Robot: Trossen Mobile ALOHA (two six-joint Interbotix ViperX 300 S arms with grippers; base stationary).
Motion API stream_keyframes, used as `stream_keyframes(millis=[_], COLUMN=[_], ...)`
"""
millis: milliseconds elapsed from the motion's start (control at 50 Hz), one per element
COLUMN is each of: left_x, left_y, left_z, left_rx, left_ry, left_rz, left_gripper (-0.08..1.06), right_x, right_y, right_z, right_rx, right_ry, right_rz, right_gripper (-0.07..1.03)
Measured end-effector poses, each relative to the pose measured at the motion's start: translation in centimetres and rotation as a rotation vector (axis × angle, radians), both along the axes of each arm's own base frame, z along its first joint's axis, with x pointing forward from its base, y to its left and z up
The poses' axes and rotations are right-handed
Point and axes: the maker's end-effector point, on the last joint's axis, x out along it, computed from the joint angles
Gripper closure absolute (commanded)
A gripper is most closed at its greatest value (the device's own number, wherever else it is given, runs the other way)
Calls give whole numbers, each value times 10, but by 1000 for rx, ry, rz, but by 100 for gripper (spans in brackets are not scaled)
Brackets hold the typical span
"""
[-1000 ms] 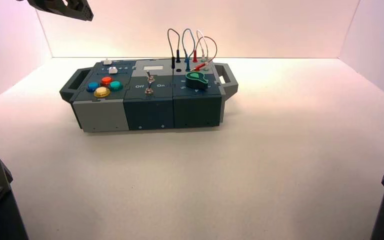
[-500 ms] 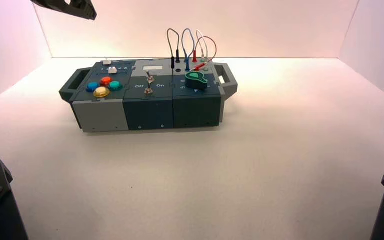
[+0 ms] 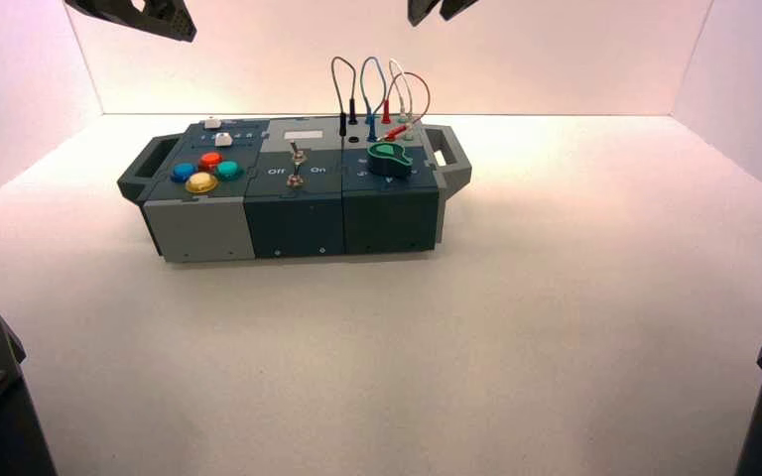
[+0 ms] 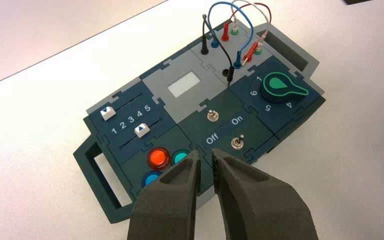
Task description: Insert the black wire.
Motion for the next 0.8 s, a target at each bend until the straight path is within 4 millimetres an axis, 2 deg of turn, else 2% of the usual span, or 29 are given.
stream_keyframes(millis=[380,800], left_x=[1,1], left_y=[0,-2], left_z=[1,1], left_rx=[-3,-3], left_ry=[-9,-10], left_rz=[2,-4], left_gripper=[82,82], right_x=[6,20], right_y=[23,35], right_z=[-15,-37], right_rx=[-3,-17], right_ry=[0,20], right_rz=[36,35], right_gripper=[35,35])
